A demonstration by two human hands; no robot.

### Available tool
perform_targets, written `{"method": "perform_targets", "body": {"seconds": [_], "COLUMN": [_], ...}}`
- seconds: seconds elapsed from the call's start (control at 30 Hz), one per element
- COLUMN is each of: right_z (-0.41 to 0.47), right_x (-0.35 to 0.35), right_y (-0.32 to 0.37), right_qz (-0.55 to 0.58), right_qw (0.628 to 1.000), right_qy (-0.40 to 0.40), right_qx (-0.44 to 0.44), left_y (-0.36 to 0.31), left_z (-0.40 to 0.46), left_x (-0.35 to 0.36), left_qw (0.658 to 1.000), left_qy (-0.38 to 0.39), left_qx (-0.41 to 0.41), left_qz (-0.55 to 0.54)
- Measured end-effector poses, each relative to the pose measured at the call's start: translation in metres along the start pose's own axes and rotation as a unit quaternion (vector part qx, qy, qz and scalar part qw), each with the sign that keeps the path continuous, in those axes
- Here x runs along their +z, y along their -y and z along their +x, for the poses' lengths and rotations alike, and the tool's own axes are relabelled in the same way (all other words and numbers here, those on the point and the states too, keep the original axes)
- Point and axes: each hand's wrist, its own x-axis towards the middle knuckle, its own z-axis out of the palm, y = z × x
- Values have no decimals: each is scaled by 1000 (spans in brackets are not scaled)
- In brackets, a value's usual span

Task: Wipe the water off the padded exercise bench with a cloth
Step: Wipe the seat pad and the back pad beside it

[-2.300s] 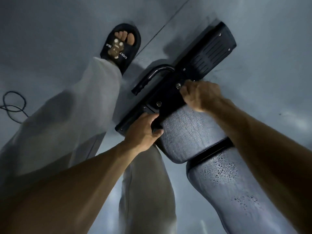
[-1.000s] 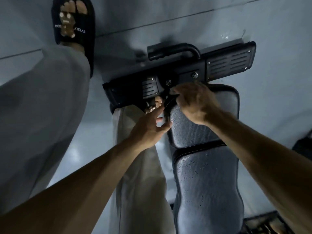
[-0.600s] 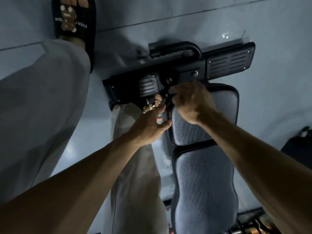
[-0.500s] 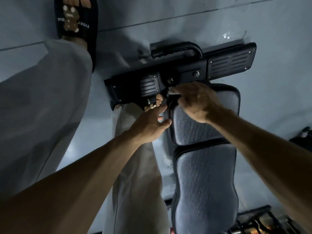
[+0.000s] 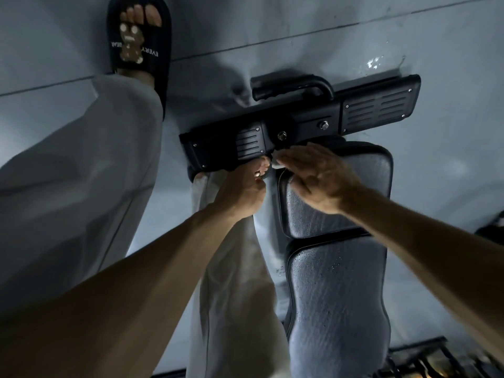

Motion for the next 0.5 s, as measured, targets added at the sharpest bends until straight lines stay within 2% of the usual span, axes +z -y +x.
{"method": "perform_targets", "body": {"seconds": [0.07,0.17,0.27,0.33,0.43,0.47,0.5], "right_z": [6,11,10,5,-1,-2,-2], "right_x": [-14,-5,20,21,4,1,-5], "right_y": [-22,-19,17,28,10,-2,-13], "right_qz": [39,-23,-54,-47,-56,-57,-43], "right_qw": [995,986,982,987,997,997,996], "right_qy": [23,-13,-65,-52,0,4,9], "right_qx": [88,167,167,142,60,51,81], "left_y": [-2,-3,-1,2,11,16,23], "left_z": [2,6,6,5,7,9,12], "left_x": [-2,-3,-3,-4,-7,-8,-9], "left_qw": [1000,999,997,996,998,998,997], "left_qy": [-4,-15,-4,3,-4,2,8], "left_qx": [-10,-21,-35,-40,-40,-50,-60], "left_qz": [-11,-48,-74,-79,-52,-49,-42]}}
